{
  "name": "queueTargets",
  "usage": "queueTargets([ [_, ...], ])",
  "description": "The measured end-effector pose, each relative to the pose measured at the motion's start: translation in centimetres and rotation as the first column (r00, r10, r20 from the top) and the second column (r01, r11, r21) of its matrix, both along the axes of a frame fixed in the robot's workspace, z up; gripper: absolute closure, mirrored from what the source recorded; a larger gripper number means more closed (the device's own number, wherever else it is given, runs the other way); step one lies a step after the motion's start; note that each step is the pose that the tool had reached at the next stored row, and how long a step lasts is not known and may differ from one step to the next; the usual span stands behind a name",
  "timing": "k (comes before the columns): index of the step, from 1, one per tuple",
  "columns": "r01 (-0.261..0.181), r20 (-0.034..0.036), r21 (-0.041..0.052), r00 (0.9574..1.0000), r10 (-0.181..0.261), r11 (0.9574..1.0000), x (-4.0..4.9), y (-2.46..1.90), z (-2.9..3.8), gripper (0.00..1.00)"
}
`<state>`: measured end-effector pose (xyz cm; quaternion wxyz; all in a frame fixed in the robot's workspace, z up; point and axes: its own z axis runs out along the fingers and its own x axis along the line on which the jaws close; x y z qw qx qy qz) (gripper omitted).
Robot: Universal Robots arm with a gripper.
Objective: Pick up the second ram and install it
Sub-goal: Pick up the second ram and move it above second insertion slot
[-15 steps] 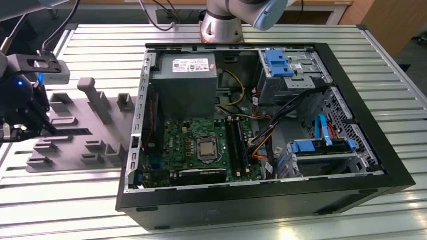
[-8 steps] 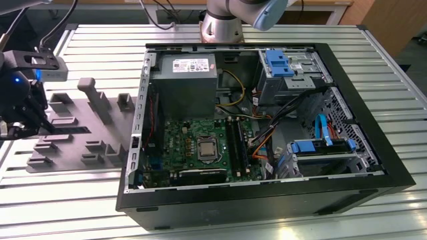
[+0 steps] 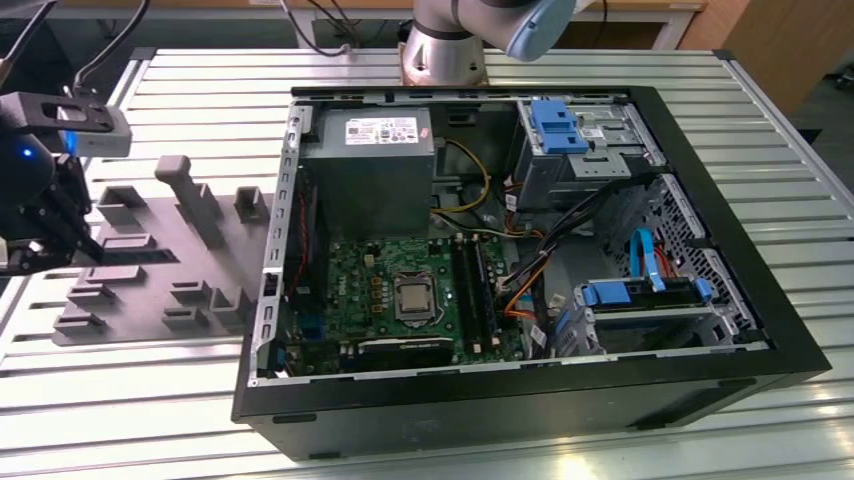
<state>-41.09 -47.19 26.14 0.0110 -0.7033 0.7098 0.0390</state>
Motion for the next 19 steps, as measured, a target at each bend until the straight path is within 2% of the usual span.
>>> queueTargets([
  [7,0.000,0.0000,0.0000,1.0000,0.000,1.0000,0.00,0.00,0.66,0.86],
  [19,0.000,-0.0001,-0.0001,1.0000,0.000,1.0000,0.00,0.00,2.36,0.86],
])
